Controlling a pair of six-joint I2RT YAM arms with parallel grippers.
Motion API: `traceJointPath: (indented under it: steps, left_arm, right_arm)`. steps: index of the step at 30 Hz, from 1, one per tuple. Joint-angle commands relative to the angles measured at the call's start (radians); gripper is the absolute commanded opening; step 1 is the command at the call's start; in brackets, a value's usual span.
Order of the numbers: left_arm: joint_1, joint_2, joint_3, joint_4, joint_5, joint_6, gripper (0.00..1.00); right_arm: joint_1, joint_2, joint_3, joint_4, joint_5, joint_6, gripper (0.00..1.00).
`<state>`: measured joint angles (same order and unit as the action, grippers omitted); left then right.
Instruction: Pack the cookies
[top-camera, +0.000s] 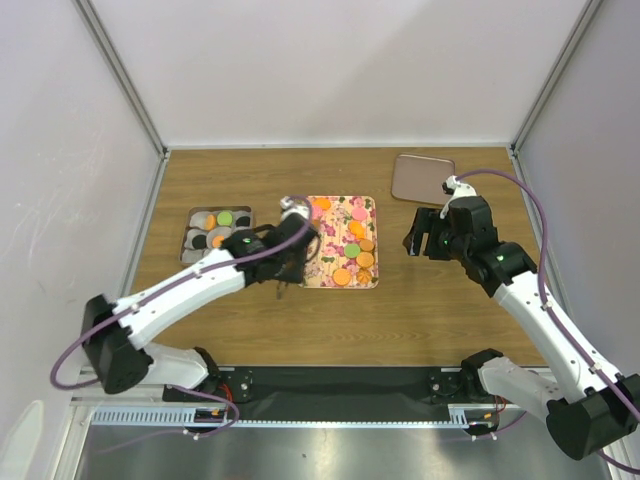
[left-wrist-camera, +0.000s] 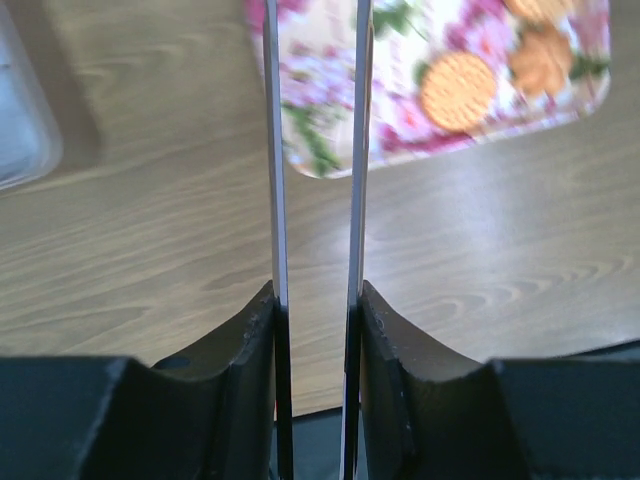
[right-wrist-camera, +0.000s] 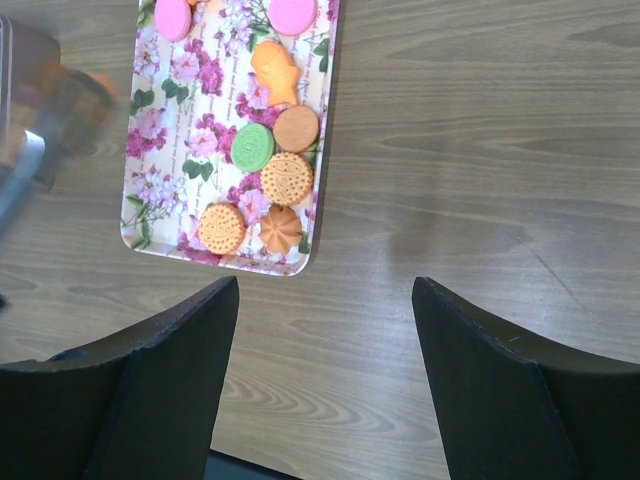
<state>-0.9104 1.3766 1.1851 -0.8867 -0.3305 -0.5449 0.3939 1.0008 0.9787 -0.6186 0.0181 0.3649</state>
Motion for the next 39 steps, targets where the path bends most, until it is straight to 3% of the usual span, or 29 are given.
traceJointPath:
  steps: [1,10,16,39]
  left_arm:
    - [0.086,-0.123,-0.022,-0.023,-0.035,0.028,0.37]
    - [0.439,-0.287,-0.163,-0.021,0.043,0.106,0.39]
    - [0.557,-0.292,-0.242,0.031,0.102,0.137,0.39]
    - [0.636,-0.208,-0.269,0.106,0.143,0.183,0.43]
  right_arm:
    - [-0.004,0.007,0.023,0.033,-0.006,-0.009,0.77]
    - [-0.001,0.030,0.018,0.062,-0.037,-0.004,0.77]
    - [-0.001,0.039,0.017,0.069,-0.044,-0.006,0.76]
    - [0.000,0.039,0.017,0.063,-0.044,-0.014,0.77]
